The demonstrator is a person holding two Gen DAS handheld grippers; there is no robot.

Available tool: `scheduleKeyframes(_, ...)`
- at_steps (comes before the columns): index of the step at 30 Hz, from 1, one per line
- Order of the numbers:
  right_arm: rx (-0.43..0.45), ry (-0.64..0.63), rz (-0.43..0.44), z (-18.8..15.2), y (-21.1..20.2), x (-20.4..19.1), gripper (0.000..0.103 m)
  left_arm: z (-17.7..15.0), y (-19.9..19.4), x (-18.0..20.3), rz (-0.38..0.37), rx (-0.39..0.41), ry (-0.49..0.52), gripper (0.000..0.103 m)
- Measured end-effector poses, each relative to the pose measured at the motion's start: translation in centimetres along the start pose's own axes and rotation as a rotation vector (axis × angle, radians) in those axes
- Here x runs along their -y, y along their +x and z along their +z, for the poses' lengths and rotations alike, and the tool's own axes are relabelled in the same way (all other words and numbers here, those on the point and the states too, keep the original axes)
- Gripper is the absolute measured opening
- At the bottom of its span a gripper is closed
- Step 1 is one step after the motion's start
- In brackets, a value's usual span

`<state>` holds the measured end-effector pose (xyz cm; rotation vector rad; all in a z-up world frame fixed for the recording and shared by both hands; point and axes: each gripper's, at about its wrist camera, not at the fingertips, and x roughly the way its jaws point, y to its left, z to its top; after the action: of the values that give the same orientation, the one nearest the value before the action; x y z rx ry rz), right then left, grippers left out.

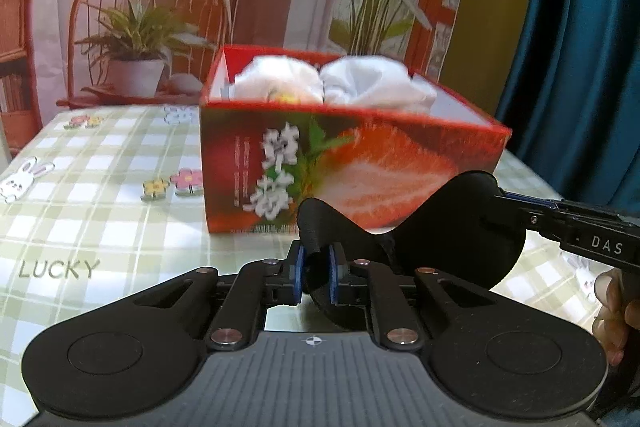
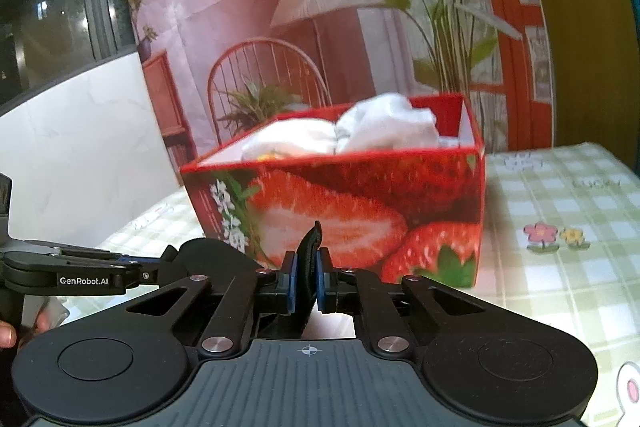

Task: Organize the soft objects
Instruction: 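Close both tools on the black eye mask and lift it, then carry the eye mask into the box and open both tools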

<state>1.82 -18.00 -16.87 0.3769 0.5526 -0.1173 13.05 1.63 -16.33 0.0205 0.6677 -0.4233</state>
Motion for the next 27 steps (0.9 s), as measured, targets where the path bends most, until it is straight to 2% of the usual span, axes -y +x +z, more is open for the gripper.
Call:
scheduleKeyframes(9,0.137,-0.031,0.013,4.2,-2.9,-0.4,0.009,4.8,-4.6,-0.1,-0.031,0.166,-0.005,0.013)
scheduleKeyframes(15,0.211,-0.075,0.017,8.6,-3.1,-0.3,0.009,9.0,-5.0,0.7,-0.005,0.252,0.042,0.013)
scheduleKeyframes(21,0.205,-0.098,-0.002,12.6,0.1,0.7,0.009,13.0,-1.9,1.9,0.040,0.242,0.109,0.013)
scheduleKeyframes(23,0.183,-0.089,-0.011,13.2,1.6,1.1,0.009,13.9,-0.1,2.7,0.061,0.206,0.167,0.013)
scheduleKeyframes(27,0.104,-0.092,-0.032,13.3,4.8,1.8,0.009,14.6,3.2,2.8,0.065,0.120,0.196,0.013)
